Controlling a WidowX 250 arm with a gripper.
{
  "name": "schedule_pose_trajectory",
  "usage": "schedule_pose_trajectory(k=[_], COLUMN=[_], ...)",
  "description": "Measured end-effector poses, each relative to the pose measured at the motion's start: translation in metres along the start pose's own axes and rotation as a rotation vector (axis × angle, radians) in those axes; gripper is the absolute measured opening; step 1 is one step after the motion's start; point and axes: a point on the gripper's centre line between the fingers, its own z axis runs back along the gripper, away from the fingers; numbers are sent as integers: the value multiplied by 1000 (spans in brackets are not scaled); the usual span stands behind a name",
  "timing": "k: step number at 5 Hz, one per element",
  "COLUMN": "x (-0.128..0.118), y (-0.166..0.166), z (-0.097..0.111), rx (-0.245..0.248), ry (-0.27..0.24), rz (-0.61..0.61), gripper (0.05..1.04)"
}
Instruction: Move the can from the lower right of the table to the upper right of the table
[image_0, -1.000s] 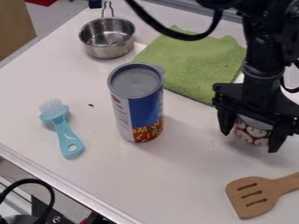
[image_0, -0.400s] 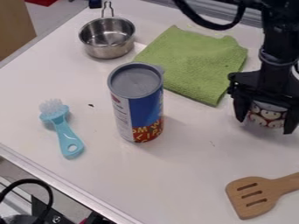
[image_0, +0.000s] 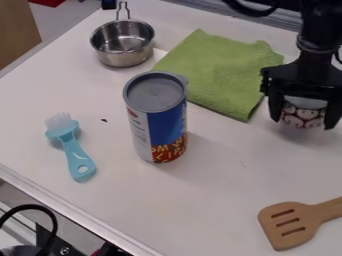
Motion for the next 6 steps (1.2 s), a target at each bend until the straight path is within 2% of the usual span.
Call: schedule_pose_trajectory(k=[2,3,4,6], x=[13,9,-7,-41], y=[-10,-6,1,7], z=[-4,-7,9,33], rx=[7,23,26,-2], ry=[-14,-8,12,52], rz=[-21,-42,-63,-123], gripper=[999,999,999,999])
